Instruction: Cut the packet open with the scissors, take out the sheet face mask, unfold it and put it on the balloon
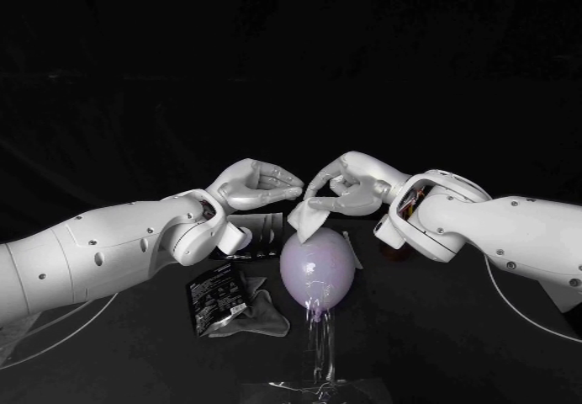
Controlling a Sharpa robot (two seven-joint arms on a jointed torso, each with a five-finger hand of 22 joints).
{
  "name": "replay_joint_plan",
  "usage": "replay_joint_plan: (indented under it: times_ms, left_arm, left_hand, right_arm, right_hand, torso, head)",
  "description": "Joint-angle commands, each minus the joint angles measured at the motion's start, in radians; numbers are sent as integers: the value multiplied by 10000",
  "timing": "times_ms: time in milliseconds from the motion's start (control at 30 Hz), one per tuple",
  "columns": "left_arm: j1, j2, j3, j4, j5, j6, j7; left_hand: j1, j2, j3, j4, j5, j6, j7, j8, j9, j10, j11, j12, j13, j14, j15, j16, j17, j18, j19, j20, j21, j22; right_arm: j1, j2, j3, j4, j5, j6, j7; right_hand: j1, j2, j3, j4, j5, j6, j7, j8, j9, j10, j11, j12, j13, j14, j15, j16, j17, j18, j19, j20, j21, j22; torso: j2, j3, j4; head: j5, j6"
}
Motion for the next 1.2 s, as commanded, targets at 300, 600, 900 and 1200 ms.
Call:
replay_joint_plan:
  times_ms: [300,600,900,1200]
  left_arm:
    - [-3,-51,25,-78,-602,1320,-476]
    - [-8,-85,25,-70,-779,1653,-653]
    - [-9,-87,25,-73,-962,1799,-752]
    - [-10,-111,25,-82,-841,1820,-686]
  left_hand:
    - [-75,224,-781,630,-39,421,7,-3,40,455,-74,19,3,611,-143,180,101,296,600,-2,11,9]
    - [617,544,-742,585,-31,589,-154,-58,41,631,-185,-4,4,702,-204,152,125,320,660,8,-130,-6]
    - [1343,803,-318,336,-30,752,-250,-113,31,744,-244,-54,-16,740,-244,100,134,309,700,10,-241,-4]
    - [1520,1140,53,404,-31,888,-319,-122,42,843,-285,-76,-25,814,-274,87,151,310,756,9,-304,1]
  right_arm:
    - [4,-32,6,43,-20,-11,198]
    - [4,-26,6,4,-75,-51,211]
    - [4,-14,6,-20,-84,-66,226]
    - [4,-1,6,-94,-90,10,200]
  right_hand:
    - [113,-2,68,3,29,48,12,70,514,964,-6,38,2466,1064,-39,35,2633,-129,542,-25,6,2312]
    - [113,-2,68,3,29,48,12,70,514,964,-6,38,2466,1064,-39,35,2633,-129,542,-25,6,2312]
    - [113,-2,68,3,29,48,12,70,514,964,-6,38,2466,1064,-39,35,2633,-129,542,-25,6,2312]
    - [120,2,72,-5,28,35,17,76,521,967,-2,46,2471,1064,-36,35,2633,-126,535,-24,-7,2308]
  torso:
    - [-7,-7,9]
    - [-6,0,9]
    - [-8,1,7]
    - [-7,-3,9]
  head:
    - [-29,-42]
    - [-31,-51]
    - [-28,-60]
    - [-32,-59]
